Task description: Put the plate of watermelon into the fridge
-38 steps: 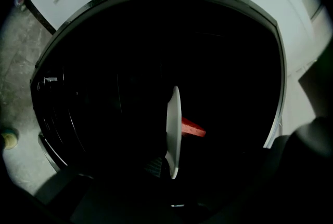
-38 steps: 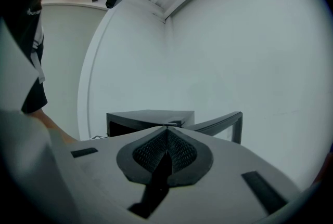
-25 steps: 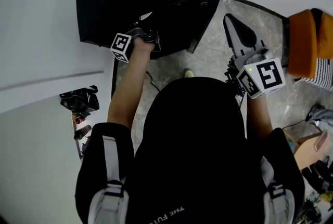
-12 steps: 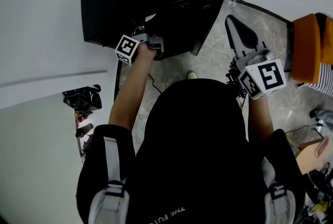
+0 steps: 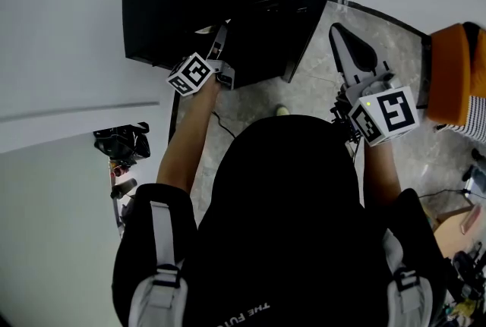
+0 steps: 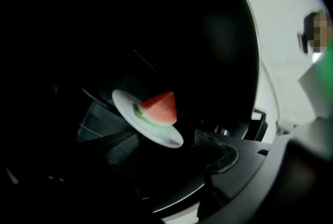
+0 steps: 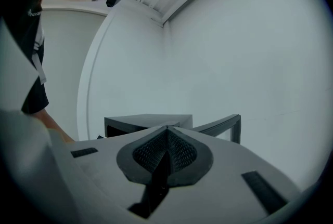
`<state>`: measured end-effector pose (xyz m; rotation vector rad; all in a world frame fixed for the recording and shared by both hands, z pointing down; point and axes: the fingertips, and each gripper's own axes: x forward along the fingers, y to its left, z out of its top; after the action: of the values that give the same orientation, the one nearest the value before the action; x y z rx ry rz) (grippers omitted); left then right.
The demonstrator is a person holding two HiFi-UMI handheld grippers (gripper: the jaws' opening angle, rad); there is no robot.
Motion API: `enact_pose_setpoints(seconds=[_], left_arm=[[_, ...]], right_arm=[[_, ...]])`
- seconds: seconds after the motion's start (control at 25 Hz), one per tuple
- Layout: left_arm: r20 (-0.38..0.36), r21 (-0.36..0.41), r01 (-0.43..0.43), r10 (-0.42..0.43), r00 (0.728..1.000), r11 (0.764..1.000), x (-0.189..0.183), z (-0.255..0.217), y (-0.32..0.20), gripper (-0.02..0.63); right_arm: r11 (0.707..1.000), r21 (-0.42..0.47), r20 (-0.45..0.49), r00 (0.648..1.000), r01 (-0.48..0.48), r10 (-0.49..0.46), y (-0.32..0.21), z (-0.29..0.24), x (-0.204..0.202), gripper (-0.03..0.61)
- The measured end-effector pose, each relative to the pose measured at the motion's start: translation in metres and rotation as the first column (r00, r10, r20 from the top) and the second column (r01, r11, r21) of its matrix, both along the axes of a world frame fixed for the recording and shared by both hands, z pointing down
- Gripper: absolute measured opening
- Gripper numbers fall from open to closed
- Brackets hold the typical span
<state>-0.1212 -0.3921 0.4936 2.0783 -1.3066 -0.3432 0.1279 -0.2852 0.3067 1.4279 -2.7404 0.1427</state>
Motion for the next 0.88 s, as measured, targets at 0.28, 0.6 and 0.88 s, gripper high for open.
enact_pose_setpoints(seconds=[0.28,0.6,0.88], left_arm=[[0.35,-0.019,0.053,-0.043,0.936,0.998,-0.014,0.015,0.011,0.321],[0.384,-0.029,0.128,-0.107,0.917,0.991,-0.019,0.012,0.004,0.112],[0.359,-0.132,0.21,-0.151,0.921,0.969,-0.029,0.015,-0.014,0.014]], right_arm=[[1.0,0.001,-0.001,1.0,0.009,-0.009,0.004,0.001,-0.002,0.006],[1.0,0.006,-0.005,1.0,0.0,0.0,0.006,0.001,0.002,0.006],[1.0,0.002,-0.007,1.0,0.001,-0.001,0.008,0.002,0.005,0.006]])
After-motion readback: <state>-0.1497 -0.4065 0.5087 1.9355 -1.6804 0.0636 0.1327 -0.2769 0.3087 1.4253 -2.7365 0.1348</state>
